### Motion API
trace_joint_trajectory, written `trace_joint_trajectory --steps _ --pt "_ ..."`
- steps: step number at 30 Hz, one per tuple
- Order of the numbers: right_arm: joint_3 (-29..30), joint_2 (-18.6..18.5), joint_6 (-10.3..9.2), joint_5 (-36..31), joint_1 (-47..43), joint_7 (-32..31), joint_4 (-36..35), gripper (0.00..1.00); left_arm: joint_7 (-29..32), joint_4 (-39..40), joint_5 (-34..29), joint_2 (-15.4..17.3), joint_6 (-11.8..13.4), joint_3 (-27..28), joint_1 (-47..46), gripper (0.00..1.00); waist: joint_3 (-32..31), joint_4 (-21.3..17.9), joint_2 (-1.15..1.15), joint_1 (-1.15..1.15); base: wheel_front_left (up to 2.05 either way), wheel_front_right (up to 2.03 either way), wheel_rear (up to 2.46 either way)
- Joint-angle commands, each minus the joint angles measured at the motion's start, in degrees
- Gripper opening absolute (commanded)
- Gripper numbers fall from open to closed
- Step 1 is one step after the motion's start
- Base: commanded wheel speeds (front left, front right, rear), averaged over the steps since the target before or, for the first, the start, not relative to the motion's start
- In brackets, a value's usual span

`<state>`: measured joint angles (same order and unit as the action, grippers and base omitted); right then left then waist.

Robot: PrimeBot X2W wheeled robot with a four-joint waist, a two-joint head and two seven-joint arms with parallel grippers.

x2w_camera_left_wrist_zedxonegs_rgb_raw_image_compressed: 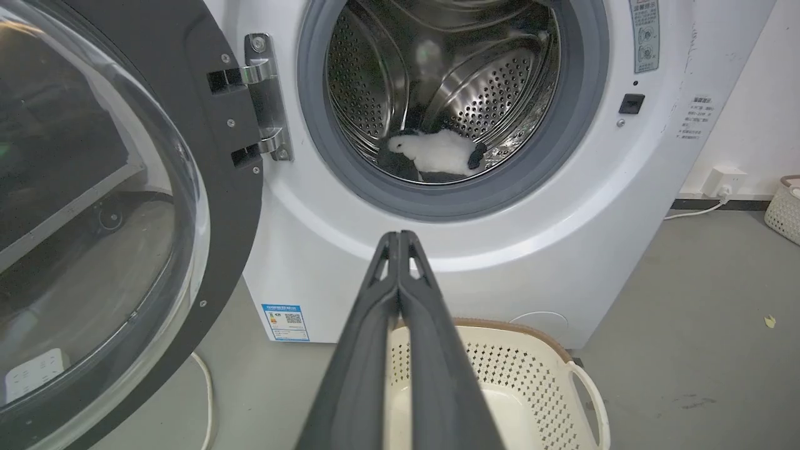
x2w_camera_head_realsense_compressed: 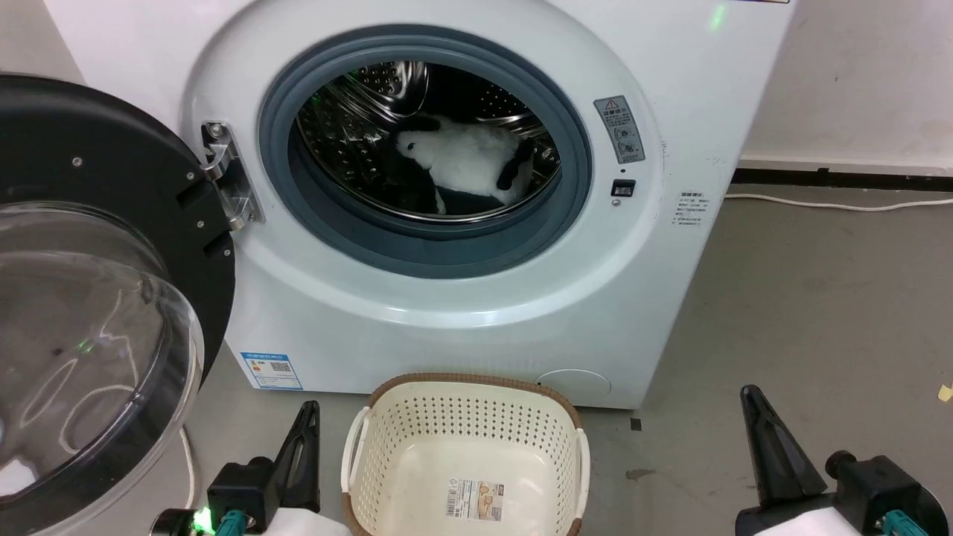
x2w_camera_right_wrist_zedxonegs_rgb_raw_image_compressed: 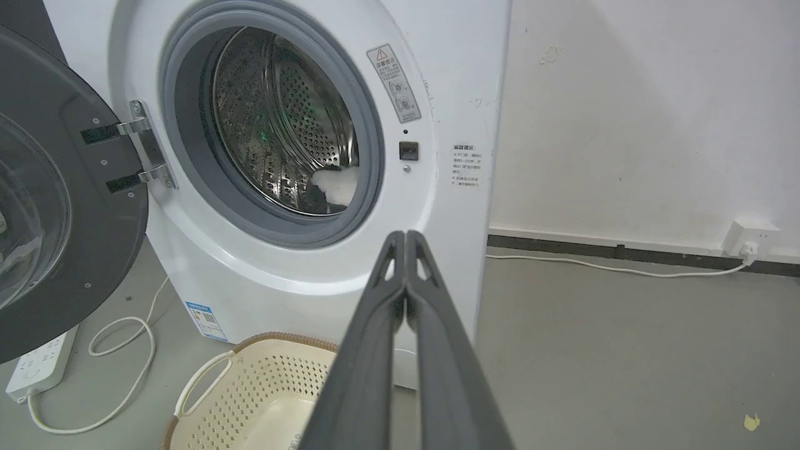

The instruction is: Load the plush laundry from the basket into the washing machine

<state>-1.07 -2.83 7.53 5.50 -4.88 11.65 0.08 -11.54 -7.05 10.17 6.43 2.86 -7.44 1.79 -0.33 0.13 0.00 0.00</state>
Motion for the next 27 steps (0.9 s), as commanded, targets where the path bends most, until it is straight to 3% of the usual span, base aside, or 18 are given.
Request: trace_joint_trajectory --steps 1,27 --pt "0.11 -0.01 -0.01 -0.46 0.86 -0.42 -0.02 0.0 0.38 0.47 -0.44 -0.11 -0.24 0.37 -0.42 0.0 0.0 0.0 0.0 0.0 0.0 0.0 0.0" --pt "0.37 -0.02 -0.02 -1.83 1.96 -3.48 -0.04 0.0 3.42 2.26 -3.09 -1.05 -0.95 2.3 -0.79 0.0 0.09 -0.04 0.0 0.0 0.0 0.0 0.0"
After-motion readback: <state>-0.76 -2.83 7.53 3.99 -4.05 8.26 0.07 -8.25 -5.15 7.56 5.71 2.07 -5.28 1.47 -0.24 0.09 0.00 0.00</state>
